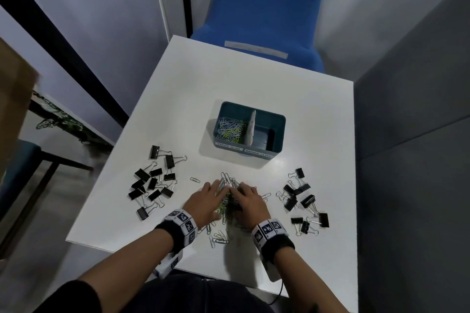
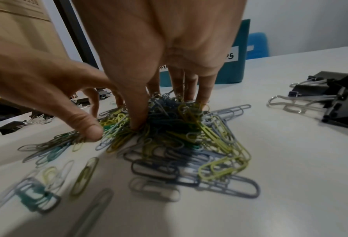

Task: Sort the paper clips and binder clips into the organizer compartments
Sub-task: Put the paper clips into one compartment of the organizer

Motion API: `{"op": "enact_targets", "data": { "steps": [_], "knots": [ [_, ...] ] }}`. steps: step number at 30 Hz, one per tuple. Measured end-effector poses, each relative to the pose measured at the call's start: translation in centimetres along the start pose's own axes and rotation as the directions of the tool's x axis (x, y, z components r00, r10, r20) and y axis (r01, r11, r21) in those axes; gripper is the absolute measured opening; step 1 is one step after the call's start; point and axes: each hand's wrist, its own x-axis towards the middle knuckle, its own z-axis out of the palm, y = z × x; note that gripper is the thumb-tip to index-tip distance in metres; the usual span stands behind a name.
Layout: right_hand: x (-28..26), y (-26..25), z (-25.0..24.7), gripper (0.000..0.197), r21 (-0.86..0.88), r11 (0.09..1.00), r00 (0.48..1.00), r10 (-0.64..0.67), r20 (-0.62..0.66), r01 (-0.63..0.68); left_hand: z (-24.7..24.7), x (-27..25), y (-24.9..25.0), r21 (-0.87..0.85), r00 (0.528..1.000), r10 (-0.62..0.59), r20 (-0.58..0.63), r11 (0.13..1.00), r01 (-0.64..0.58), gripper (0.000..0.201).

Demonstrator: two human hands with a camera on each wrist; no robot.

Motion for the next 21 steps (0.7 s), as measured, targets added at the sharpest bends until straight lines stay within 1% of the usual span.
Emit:
{"op": "enact_targets", "data": {
  "steps": [4, 6, 10, 13, 16, 18, 21],
  "knots": [
    [-0.4, -0.9, -0.8, 0.056, 0.024, 0.998, 0.996, 0.051, -0.079, -0.050, -0.6, 1.1, 0.7, -0.049, 0.999, -0.010, -0.050, 0.999, 0.007, 0.056],
    [-0.4, -1.3, -1.5, 0.049, 0.036, 0.996, 0.994, 0.079, -0.081, -0.076, -1.0, 1.5, 0.8, -0.083, 0.998, -0.010, -0.066, 0.997, 0.005, 0.046],
    [-0.3, -1.1, -2.1, 0.040, 0.101, 0.986, 0.984, 0.143, -0.107, -0.133, -0.9, 1.7, 0.0, -0.125, 0.995, 0.010, -0.095, 0.992, -0.022, 0.038],
    [-0.4, -1.0, -2.5, 0.025, 0.148, 0.971, 0.972, 0.204, -0.112, -0.187, -0.8, 1.7, -0.7, -0.141, 0.995, -0.022, -0.099, 0.990, 0.008, 0.030],
    [-0.9, -0.8, -2.8, 0.015, 0.177, 0.960, 0.959, 0.242, -0.145, -0.216, -1.2, 1.2, -0.8, -0.126, 0.994, -0.011, -0.107, 0.992, -0.003, 0.030],
    [-1.2, -0.7, -3.0, 0.013, 0.193, 0.958, 0.955, 0.245, -0.165, -0.212, -1.7, 0.9, -0.7, -0.137, 0.989, 0.002, -0.149, 0.990, -0.022, 0.030],
    [-1.6, -0.7, -3.5, 0.010, 0.188, 0.963, 0.954, 0.230, -0.190, -0.195, -3.2, 0.1, -0.6, -0.205, 0.970, 0.032, -0.242, 0.975, -0.083, 0.023]
  ]
}}
